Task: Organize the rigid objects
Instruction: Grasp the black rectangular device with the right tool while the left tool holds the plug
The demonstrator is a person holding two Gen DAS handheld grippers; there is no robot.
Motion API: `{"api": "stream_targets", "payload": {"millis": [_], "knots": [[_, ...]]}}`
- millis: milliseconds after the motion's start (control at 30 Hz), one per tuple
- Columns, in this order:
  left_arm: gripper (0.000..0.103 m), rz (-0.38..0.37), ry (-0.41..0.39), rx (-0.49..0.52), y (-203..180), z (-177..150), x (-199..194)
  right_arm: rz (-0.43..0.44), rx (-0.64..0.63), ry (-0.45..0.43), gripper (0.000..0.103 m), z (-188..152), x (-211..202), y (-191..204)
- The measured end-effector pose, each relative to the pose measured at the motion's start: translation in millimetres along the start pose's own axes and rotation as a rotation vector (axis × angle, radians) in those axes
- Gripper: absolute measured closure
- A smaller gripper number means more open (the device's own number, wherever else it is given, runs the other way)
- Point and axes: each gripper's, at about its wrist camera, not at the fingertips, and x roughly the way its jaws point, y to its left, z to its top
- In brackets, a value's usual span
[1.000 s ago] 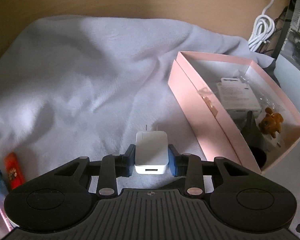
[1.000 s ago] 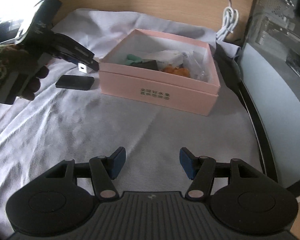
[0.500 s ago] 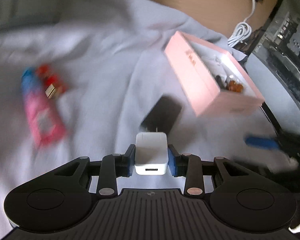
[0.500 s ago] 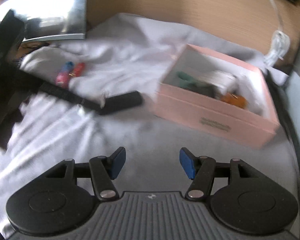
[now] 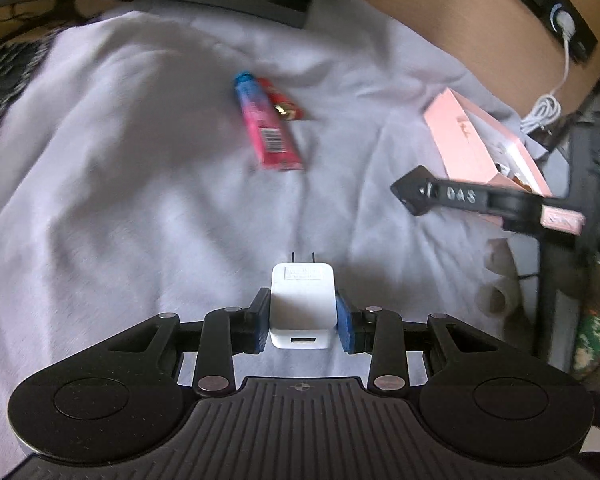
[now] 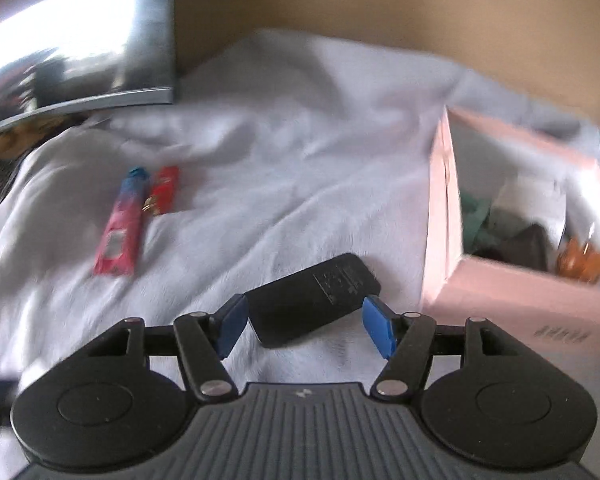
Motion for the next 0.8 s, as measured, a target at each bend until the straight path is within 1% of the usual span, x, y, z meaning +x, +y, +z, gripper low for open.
{"api": "stream_targets", "payload": {"millis": [33, 67, 133, 200, 267, 300, 333, 367, 400, 433, 467, 667, 800], "knots": [[0.066, 0.001, -0.003, -0.008, 2.4, -0.7, -1.6, -0.007, 0.038, 0.005, 0.038, 0.7, 4.3, -0.4], [0.066, 0.002, -0.005, -0.012, 4.1, -1.3, -2.3, -0.017, 0.08, 0.003, 0.033, 1.2, 7.4, -0.4], [0.066, 0.002, -0.007, -0.015, 5.3, -1.6, -2.9, -0.058, 0.125, -0.008, 0.032, 3.6, 12.7, 4.2], [0.066, 0.003, -0.005, -0.003, 4.8, -0.6, -2.8, -0.072, 0.122, -0.011, 0.03, 5.2, 16.7, 8.6], [0.066, 0.006, -0.004, 0.021, 2.3, 1.1, -1.4, -0.085, 0.063, -0.012, 0.03, 5.7, 21.2, 13.4], [0.066, 0.005, -0.003, 0.032, 1.3, 1.9, -0.8, -0.096, 0.025, -0.009, 0.031, 5.8, 22.6, 15.6], [0.066, 0.001, -0.002, 0.038, 1.0, 2.8, 0.0, -0.092, -0.007, -0.011, 0.035, 5.0, 22.1, 16.2], [0.066, -0.004, -0.002, 0.043, 0.1, 4.1, 1.3, -0.071, -0.029, -0.012, 0.045, 4.1, 19.4, 15.0], [0.066, -0.008, -0.002, 0.044, -0.5, 5.3, 2.6, -0.047, -0.047, -0.004, 0.05, 3.2, 15.7, 13.2], [0.066, -0.013, -0.002, 0.046, -1.5, 6.4, 3.8, -0.029, -0.065, 0.006, 0.058, 1.2, 11.0, 10.3], [0.066, -0.021, -0.002, 0.049, -3.3, 7.9, 5.4, -0.019, -0.077, 0.014, 0.064, -0.3, 6.7, 8.5], [0.066, -0.056, 0.001, 0.108, -23.8, 15.1, 15.1, 0.009, -0.14, 0.056, 0.065, -28.8, -25.4, -17.2], [0.066, -0.027, 0.006, 0.147, -43.8, 17.7, 24.0, 0.003, -0.163, 0.082, 0.065, -49.6, -55.2, -42.2]]}}
